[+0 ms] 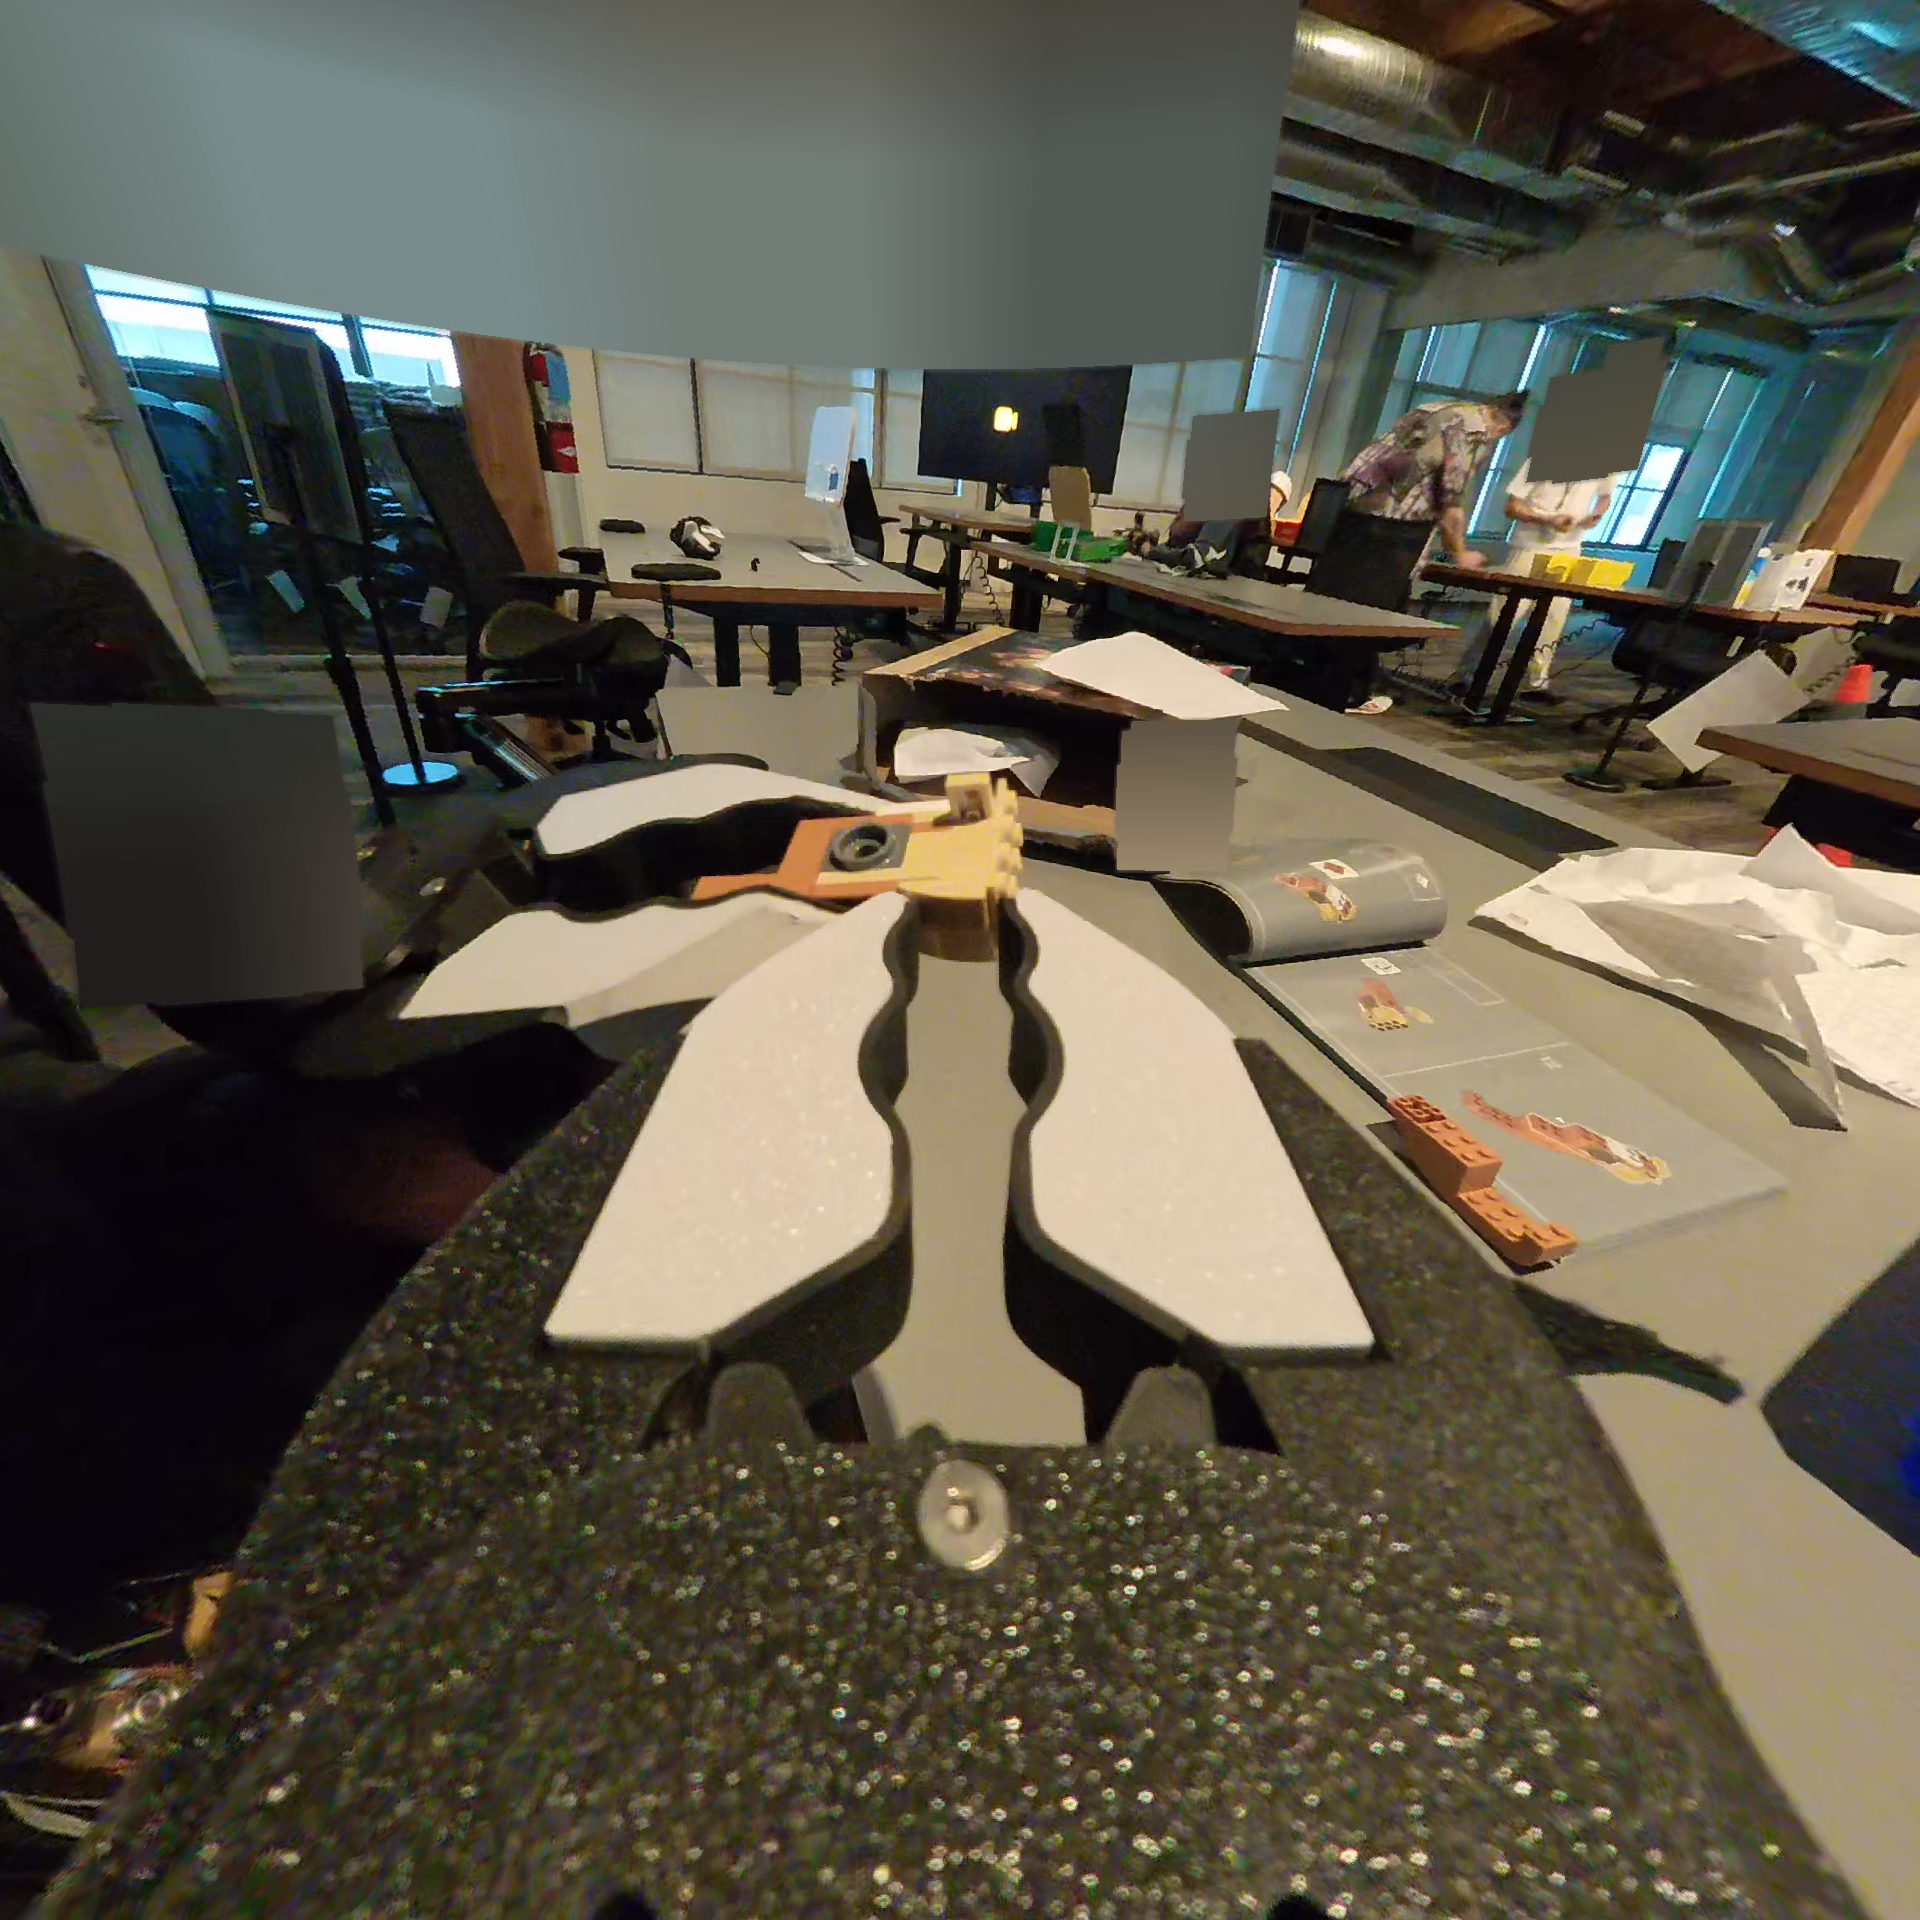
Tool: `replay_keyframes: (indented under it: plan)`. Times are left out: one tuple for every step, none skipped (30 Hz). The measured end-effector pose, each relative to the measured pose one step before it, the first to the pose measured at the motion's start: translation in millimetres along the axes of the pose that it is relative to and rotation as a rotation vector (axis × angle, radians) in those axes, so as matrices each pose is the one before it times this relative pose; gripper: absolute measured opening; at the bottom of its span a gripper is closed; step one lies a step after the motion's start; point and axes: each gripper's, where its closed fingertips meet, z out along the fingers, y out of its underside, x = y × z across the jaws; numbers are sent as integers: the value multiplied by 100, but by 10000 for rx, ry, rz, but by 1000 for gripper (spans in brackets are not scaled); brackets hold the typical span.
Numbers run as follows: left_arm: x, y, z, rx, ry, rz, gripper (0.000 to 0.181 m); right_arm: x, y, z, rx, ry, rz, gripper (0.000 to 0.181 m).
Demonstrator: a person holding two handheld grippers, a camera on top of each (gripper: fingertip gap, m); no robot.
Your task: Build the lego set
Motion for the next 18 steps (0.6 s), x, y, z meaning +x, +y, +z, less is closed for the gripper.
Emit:
replay_keyframes:
  plan:
    - [17, 35, 6, -28, 4, 30, 26, 8, 35, -19, -12, 8, -3, 14]
    - [21, -8, -13, 9, 44, -42, 26, 1, -1, -58, 2, -28, 25, 14]
    - [16, -45, -19, 37, 53, -64, 26, -80, -32, -2, 6, -24, 9, 14]
    - [11, -42, -23, 27, 30, -102, 26, -80, -52, 100, 21, 8, -9, 14]
    - [4, -30, -5, 20, 16, -143, 27, 13, -28, 16, 22, 8, -4, 14]
    - [-18, -29, -9, 30, 14, -155, 27, -24, -22, -14, 30, 1, 4, 14]
    - [-7, -12, -19, 26, 7, -162, 27, -28, -9, -2, 21, 2, 19, 14]
    - [1, 17, -8, 7, 22, -199, 27, 14, 29, 84, 4, 10, 3, 14]
    - [-10, 36, 16, 3, 43, -254, 27, 25, -2, 73, -4, 17, -13, 13]
    - [-33, 41, 3, 10, 54, -312, 27, 38, 28, 20, -7, 19, -38, 13]
    - [-50, 65, 1, 2, 28, -247, 27, 75, 96, 29, -58, 58, -44, 13]
    - [-77, 112, 51, -30, 43, -358, 27, 106, 91, 119, -29, 72, -50, 13]
    - [-68, 144, 77, -38, 73, -562, 26, -11, -129, -67, -2, 61, -19, 13]
    - [-63, 178, 83, -32, 59, -566, 26, 76, 33, 108, -30, 74, 8, 13]
    - [-103, 185, 61, -19, 50, -554, 26, 148, 97, 105, -32, 36, 35, 13]
    - [-94, 186, 55, -25, 69, -489, 26, 48, 94, 41, -51, 24, 48, 13]
    - [-95, 147, 36, -26, 65, -363, 26, 57, 87, 154, -34, -10, 40, 14]
    - [-87, 85, 24, -16, 47, -267, 26, 19, 85, -144, -12, 12, 37, 17]
